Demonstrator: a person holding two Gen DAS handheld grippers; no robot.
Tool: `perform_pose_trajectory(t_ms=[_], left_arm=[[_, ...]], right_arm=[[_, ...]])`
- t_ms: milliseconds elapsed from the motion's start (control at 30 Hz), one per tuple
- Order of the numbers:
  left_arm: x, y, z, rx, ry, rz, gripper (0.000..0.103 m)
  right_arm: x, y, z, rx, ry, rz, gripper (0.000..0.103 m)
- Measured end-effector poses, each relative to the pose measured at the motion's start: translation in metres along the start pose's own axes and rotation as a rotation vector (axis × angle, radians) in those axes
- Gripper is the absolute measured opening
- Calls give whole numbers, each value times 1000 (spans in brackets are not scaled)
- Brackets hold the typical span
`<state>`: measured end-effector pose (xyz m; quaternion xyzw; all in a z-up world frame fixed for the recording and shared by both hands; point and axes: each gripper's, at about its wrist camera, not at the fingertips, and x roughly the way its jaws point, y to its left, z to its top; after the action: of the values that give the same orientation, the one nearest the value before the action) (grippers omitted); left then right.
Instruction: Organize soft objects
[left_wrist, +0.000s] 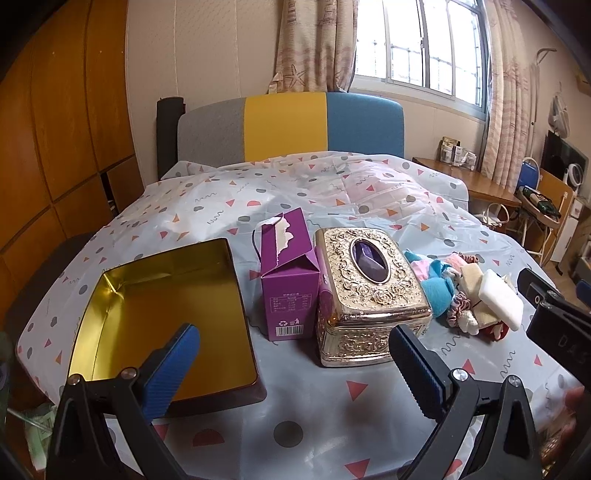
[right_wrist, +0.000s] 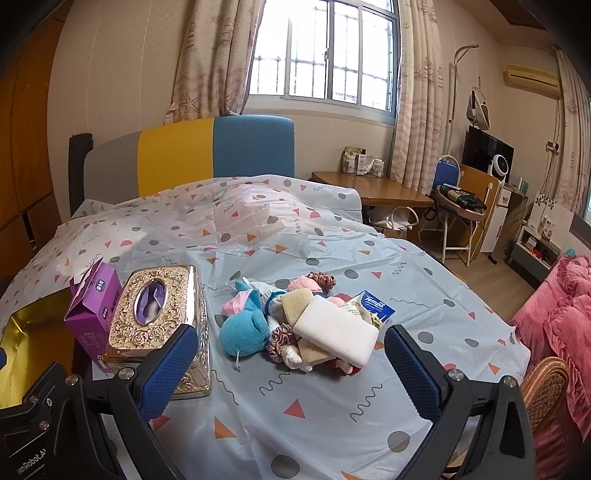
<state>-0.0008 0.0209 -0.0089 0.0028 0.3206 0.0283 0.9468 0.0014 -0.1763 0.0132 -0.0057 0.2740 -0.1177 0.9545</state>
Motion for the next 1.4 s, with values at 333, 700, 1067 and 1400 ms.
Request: perform_pose_trajectory(t_ms=[333,700,1067,1400], left_arm=[[-1,3,0,-8,7,0,103],[0,9,-1,-19,17,4,103],[3,9,-2,-19,27,5,103],[4,6,0,-9,33,4,103]], right_arm=[[-1,-5,4,3,-12,-4,103],[5,-5,2,-13,-1,-5,103],[8,-7,2,-14,0,-4,103],[13,-21,8,9,-5,-24,103]])
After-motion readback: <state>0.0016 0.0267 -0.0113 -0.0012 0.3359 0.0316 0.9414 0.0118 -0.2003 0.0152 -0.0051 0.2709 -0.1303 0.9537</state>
